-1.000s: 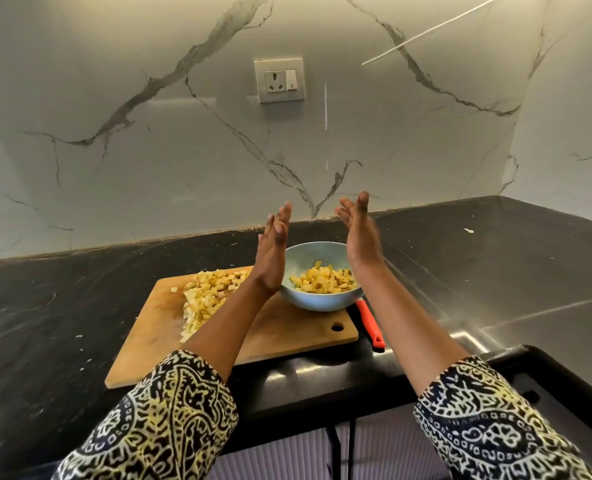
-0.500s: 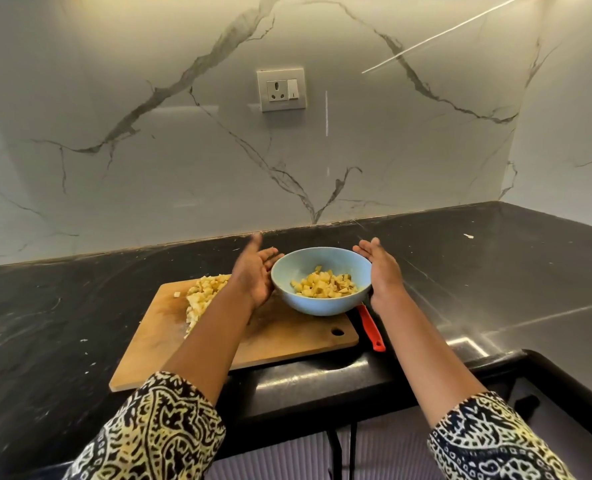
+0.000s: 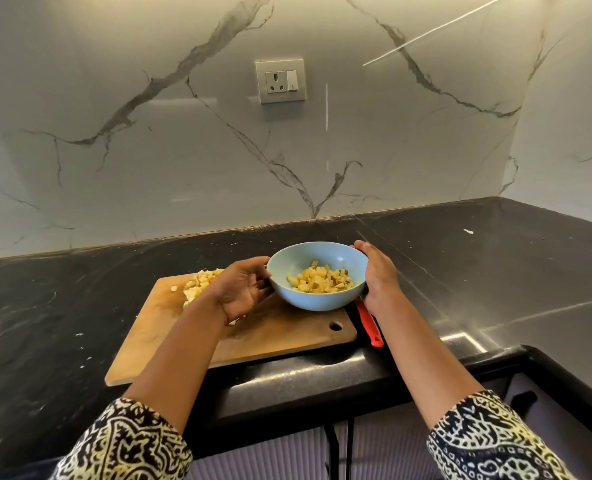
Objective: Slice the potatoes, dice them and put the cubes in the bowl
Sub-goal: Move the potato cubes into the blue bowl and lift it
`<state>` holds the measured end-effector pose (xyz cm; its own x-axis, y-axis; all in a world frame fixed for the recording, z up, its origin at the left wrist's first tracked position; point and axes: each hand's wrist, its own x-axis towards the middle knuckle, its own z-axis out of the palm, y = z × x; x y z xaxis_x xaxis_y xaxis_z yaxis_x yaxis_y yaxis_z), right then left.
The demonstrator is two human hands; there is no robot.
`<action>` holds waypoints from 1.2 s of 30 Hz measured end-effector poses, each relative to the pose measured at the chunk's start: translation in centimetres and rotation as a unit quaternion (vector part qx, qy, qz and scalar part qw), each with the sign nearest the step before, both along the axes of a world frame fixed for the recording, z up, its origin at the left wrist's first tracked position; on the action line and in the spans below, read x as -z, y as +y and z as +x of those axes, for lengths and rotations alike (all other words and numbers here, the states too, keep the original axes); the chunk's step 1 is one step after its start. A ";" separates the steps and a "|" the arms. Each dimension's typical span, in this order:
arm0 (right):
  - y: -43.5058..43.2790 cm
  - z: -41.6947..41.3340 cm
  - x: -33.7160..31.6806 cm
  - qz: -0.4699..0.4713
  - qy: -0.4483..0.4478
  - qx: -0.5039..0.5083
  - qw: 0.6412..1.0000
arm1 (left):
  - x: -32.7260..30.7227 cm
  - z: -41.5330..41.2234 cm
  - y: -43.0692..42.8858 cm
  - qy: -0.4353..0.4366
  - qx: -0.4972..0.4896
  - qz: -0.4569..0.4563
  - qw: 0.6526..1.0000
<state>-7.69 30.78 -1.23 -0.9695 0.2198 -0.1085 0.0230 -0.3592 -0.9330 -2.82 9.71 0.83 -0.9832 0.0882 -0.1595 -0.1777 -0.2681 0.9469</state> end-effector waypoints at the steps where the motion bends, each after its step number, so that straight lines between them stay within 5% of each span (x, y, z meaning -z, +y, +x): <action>1: 0.0 0.0 0.0 -0.003 -0.001 0.000 1.000 | 0.0 0.1 0.1 0.002 0.001 -0.015 1.000; 10: -0.2 0.6 0.1 0.002 0.009 0.006 1.000 | -1.0 -2.8 1.9 0.000 -0.010 -0.328 0.945; 14: -0.3 0.8 0.0 0.013 0.009 0.006 1.000 | -0.7 -1.8 0.9 -0.005 0.000 -0.161 0.987; 20: -0.7 0.5 -0.7 0.080 0.006 -0.028 0.996 | -0.3 -1.0 -3.4 0.045 0.127 -0.113 0.984; 23: -0.7 0.5 -1.0 0.118 0.033 -0.001 0.992 | -1.3 -1.1 -4.8 0.043 0.109 -0.087 0.989; 29: -3.8 5.5 -3.9 0.370 0.265 0.062 0.888 | -2.8 0.6 -7.9 0.170 -0.067 -0.214 0.959; 33: -9.9 9.9 -3.7 0.427 0.337 -0.104 0.832 | -1.5 2.2 -10.4 0.224 -0.261 -0.265 0.901; 36: -14.1 9.7 -1.6 0.508 0.251 -0.244 0.787 | 0.0 1.4 -11.4 0.187 -0.286 -0.281 0.897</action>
<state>1.96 16.65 0.40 -0.8301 -0.4656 0.3069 -0.5362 0.5156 -0.6683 -1.43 -1.67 0.81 -0.8355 -0.4396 0.3296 0.1949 0.3237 0.9259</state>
